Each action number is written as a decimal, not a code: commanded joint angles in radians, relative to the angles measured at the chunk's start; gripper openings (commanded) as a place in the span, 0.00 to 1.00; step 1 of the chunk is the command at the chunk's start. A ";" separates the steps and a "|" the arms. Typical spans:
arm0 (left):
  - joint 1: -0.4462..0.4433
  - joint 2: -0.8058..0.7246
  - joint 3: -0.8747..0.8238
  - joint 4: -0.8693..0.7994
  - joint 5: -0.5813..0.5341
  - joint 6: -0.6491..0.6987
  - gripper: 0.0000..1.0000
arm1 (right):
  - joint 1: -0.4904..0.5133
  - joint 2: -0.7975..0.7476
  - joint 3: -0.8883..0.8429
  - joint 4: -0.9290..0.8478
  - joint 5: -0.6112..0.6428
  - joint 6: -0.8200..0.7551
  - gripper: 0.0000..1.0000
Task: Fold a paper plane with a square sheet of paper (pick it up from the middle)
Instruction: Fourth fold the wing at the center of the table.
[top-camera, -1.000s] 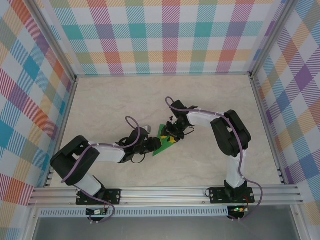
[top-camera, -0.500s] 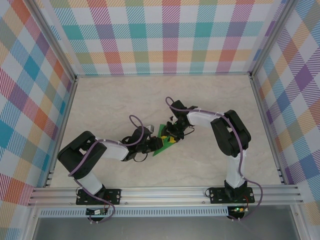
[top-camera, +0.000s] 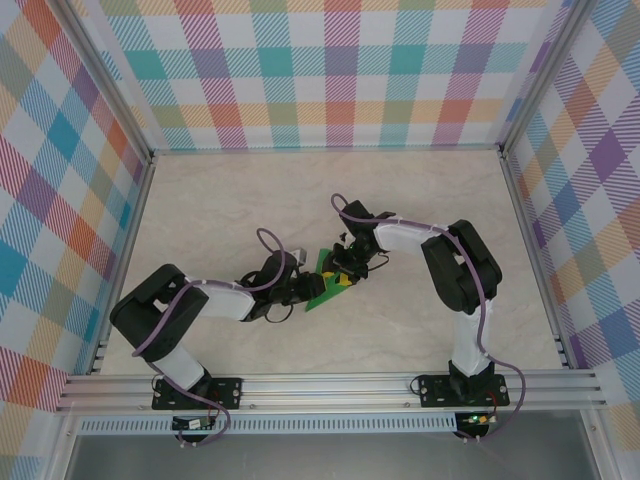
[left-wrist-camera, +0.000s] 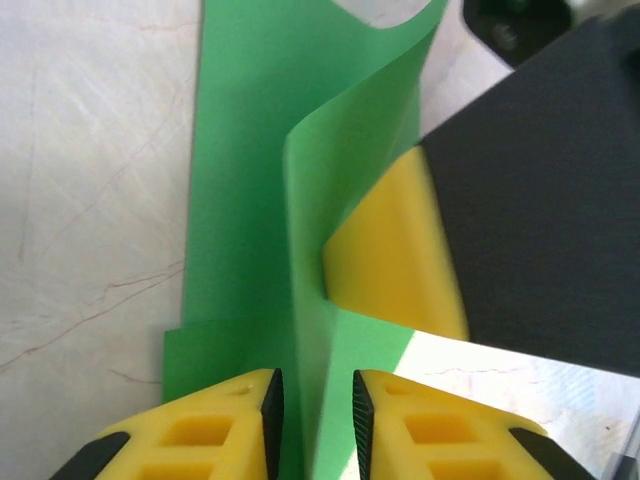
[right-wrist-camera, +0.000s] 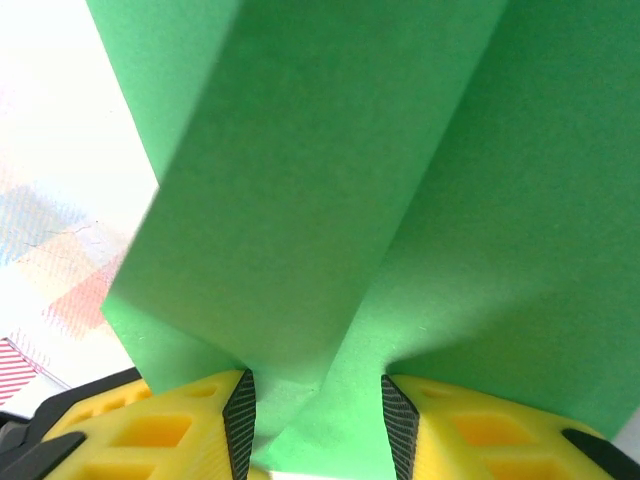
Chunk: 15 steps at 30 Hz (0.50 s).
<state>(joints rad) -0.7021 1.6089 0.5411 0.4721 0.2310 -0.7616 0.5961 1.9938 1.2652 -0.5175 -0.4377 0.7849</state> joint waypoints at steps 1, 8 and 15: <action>0.014 -0.085 -0.014 -0.063 -0.005 0.020 0.29 | -0.006 0.052 -0.038 -0.096 0.129 0.015 0.42; 0.020 -0.204 -0.040 -0.171 -0.078 0.011 0.28 | -0.005 0.066 -0.033 -0.121 0.152 0.031 0.43; 0.019 -0.167 -0.020 -0.064 0.016 -0.014 0.20 | -0.006 0.068 -0.029 -0.137 0.166 0.033 0.44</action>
<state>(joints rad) -0.6949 1.4178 0.5129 0.3565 0.2012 -0.7692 0.5980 1.9942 1.2667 -0.5259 -0.4274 0.8043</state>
